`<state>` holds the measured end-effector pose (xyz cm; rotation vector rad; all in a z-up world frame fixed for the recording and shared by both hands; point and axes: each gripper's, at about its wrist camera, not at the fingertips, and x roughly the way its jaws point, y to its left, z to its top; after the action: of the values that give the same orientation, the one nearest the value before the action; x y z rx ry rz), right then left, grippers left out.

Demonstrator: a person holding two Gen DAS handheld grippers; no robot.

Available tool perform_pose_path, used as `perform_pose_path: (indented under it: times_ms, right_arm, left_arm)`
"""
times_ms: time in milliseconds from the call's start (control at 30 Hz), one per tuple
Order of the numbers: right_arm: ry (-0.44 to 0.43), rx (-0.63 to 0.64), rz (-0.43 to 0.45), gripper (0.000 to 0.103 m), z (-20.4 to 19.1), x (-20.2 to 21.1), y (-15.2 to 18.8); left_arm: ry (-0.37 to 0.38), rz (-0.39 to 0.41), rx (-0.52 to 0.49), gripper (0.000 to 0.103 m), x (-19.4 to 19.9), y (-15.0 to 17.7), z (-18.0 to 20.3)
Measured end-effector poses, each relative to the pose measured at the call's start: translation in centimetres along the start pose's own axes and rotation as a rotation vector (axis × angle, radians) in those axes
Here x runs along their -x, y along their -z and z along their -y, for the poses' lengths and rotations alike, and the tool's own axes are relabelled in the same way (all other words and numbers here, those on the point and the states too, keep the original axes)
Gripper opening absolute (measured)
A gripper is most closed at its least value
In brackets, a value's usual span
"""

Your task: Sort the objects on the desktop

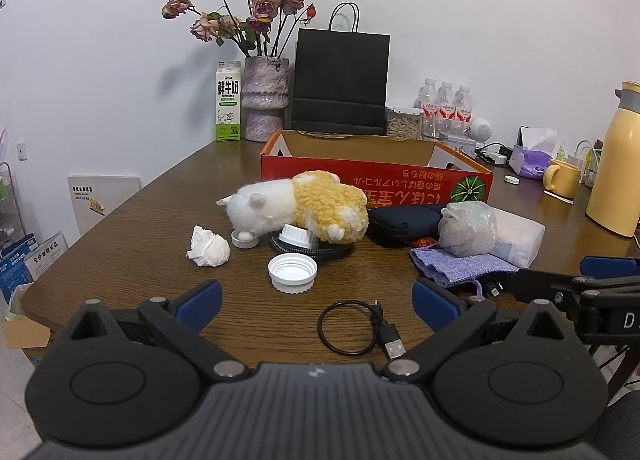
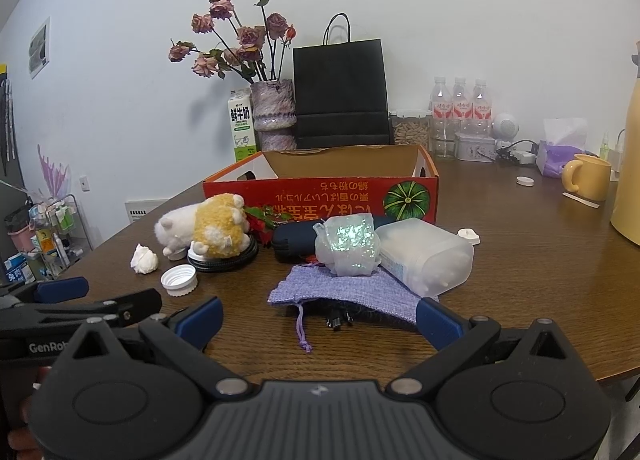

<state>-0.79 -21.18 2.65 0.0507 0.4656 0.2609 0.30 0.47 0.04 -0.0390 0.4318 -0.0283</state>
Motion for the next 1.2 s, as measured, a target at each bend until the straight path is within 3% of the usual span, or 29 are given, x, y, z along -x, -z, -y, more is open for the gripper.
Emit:
perform_pose_path:
  times_ms: [733, 1200]
  right_arm:
    - [0.003, 0.0, -0.01, 0.103, 0.0, -0.2, 0.4]
    - [0.036, -0.014, -0.058, 0.103, 1.5, -1.5, 1.3]
  left_arm:
    - [0.007, -0.013, -0.009, 0.103, -0.2, 0.3, 0.3]
    - [0.025, -0.125, -0.042, 0.103, -3.4, 1.0, 1.6]
